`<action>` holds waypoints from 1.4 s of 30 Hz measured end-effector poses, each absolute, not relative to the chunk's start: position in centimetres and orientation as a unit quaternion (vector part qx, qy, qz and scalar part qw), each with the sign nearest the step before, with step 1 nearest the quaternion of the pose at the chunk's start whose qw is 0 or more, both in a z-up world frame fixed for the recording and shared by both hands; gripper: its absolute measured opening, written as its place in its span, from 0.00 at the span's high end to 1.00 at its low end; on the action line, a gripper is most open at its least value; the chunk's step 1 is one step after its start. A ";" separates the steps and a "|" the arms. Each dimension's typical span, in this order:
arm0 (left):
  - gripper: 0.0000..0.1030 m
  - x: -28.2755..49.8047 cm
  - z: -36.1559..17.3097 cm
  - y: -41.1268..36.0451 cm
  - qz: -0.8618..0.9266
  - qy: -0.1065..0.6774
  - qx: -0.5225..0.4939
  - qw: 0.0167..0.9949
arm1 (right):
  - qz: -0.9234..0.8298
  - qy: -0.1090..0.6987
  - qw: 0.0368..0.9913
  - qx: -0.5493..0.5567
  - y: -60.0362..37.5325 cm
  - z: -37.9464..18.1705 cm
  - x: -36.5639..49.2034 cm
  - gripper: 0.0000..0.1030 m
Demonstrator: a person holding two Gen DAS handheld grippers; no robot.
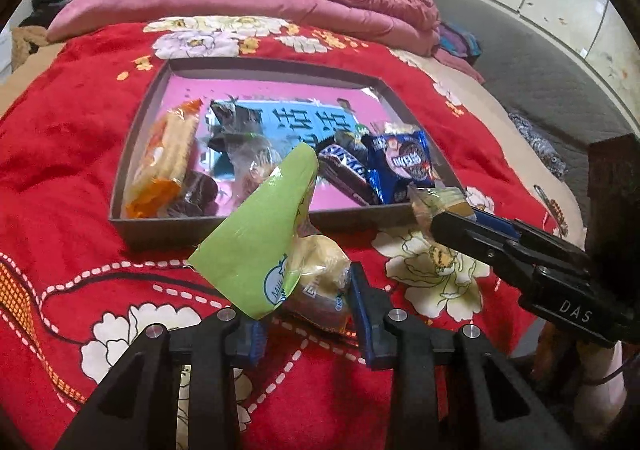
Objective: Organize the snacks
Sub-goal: 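Grasp the green snack bag with the left tool while the right tool grasps the clear wafer pack, then lift the green bag and wafer pack and carry both over the pink tray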
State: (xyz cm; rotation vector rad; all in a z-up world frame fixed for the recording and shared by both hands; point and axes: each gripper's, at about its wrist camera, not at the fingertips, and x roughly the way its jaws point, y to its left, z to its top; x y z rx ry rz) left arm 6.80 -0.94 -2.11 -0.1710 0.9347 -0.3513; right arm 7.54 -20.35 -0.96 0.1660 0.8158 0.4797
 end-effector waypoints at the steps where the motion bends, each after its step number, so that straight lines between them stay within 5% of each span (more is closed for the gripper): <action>1: 0.65 6.8 -2.0 -0.9 -0.166 0.445 -0.082 0.876 | 0.229 0.390 0.888 0.082 -20.5 -0.9 7.5 0.61; 42: 0.65 7.7 0.1 2.4 -0.120 0.391 -0.118 0.905 | 0.158 0.347 0.918 0.109 -24.4 0.6 8.2 0.61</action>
